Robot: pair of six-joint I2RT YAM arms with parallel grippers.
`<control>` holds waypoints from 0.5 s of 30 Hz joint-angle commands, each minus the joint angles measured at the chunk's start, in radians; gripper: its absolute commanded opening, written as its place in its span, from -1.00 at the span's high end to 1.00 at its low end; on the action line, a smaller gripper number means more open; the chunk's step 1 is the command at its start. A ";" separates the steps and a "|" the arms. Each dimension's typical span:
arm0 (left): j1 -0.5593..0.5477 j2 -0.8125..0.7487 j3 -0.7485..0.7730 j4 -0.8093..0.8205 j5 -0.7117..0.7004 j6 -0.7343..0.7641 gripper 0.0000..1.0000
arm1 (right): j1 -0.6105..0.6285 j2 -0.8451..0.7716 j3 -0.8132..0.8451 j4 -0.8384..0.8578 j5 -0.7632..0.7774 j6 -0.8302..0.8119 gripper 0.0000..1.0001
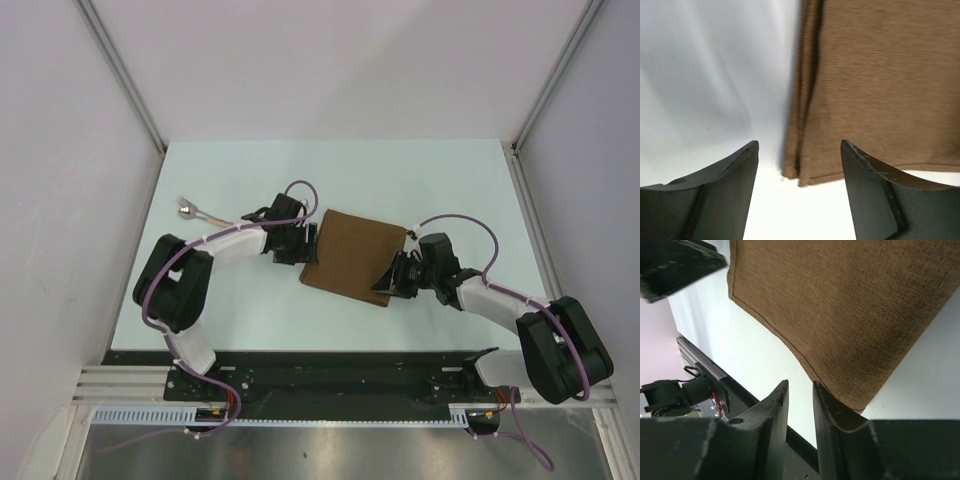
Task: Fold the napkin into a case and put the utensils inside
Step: Smooth out the square-folded napkin at the center of the board.
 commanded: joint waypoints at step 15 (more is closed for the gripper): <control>0.027 0.128 0.000 -0.009 0.025 0.054 0.74 | -0.033 0.048 -0.091 0.126 0.002 0.013 0.59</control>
